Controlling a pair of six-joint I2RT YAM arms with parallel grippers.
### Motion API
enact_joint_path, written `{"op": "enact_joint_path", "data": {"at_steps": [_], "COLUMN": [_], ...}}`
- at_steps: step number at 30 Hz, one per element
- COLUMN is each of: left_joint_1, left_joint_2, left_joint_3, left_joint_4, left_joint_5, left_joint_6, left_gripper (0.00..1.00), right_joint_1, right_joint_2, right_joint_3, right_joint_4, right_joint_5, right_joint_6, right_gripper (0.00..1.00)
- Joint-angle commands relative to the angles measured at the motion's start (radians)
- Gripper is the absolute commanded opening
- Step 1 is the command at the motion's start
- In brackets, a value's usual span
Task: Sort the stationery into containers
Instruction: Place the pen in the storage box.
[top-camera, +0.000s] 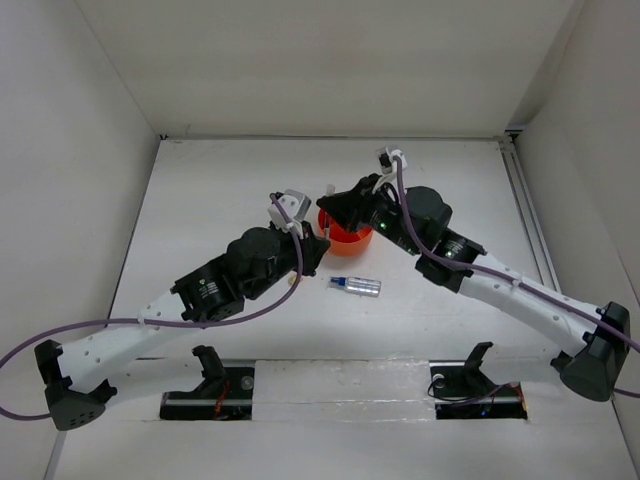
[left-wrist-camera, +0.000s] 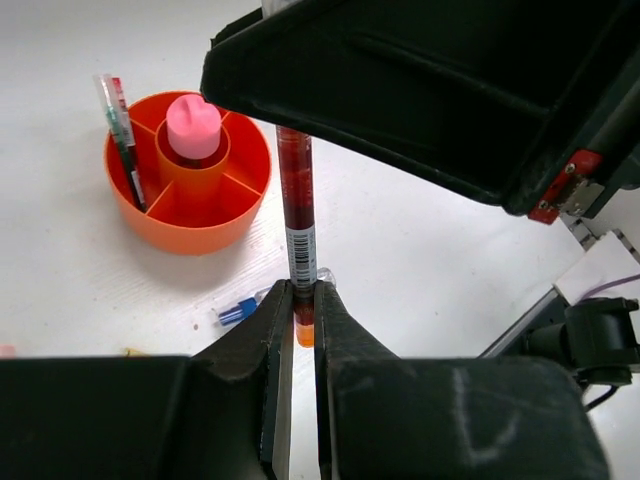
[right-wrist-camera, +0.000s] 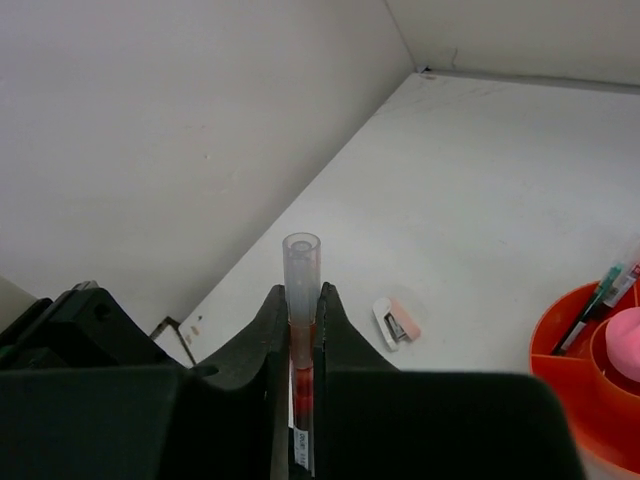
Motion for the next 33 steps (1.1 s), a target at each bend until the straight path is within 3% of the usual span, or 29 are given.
{"op": "enact_joint_path", "data": {"at_steps": [1, 3, 6, 7, 13, 15, 19, 23, 25, 33], "left_joint_1": [-0.001, -0.001, -0.001, -0.001, -0.001, -0.001, -0.001, -0.001, -0.001, -0.001], "left_joint_2": [-0.023, -0.035, -0.060, -0.069, -0.044, -0.044, -0.121, -0.232, -0.303, -0.320], "left_joint_3": [0.015, 0.025, 0.014, 0.014, 0.132, 0.155, 0.137, 0.028, -0.032, -0.043], "left_joint_4": [0.026, 0.001, -0.022, -0.056, -0.313, -0.424, -0.496, -0.467, -0.377, -0.329], "left_joint_5": [-0.067, -0.099, -0.173, -0.194, -0.360, -0.421, -0.484, -0.474, -0.440, -0.339], "left_joint_6": [0.013, -0.008, -0.039, -0.054, -0.166, -0.216, -0.237, -0.237, -0.199, -0.143], "left_gripper": [0.00, 0.30, 0.96, 1.00, 1.00, 1.00, 1.00, 1.00, 1.00, 1.00], "right_joint_1": [-0.008, -0.020, -0.066, -0.079, -0.152, -0.162, -0.174, -0.195, -0.195, -0.215], "right_joint_2": [0.017, 0.026, 0.038, 0.060, 0.147, 0.192, 0.281, 0.370, 0.420, 0.557], "right_joint_3": [0.044, 0.044, 0.044, 0.055, 0.063, 0.033, -0.002, -0.002, 0.021, 0.075], "right_joint_4": [0.057, 0.071, 0.115, 0.115, 0.235, 0.317, 0.532, 0.649, 0.661, 0.697], "right_joint_5": [-0.066, -0.066, -0.089, -0.089, -0.103, -0.103, -0.094, -0.073, -0.050, -0.036], "right_joint_6": [0.013, 0.001, -0.024, -0.024, -0.108, -0.153, -0.176, -0.199, -0.220, -0.273], "right_gripper": [0.00, 0.00, 0.00, 0.00, 0.00, 0.00, 0.00, 0.00, 0.00, 0.00]}}
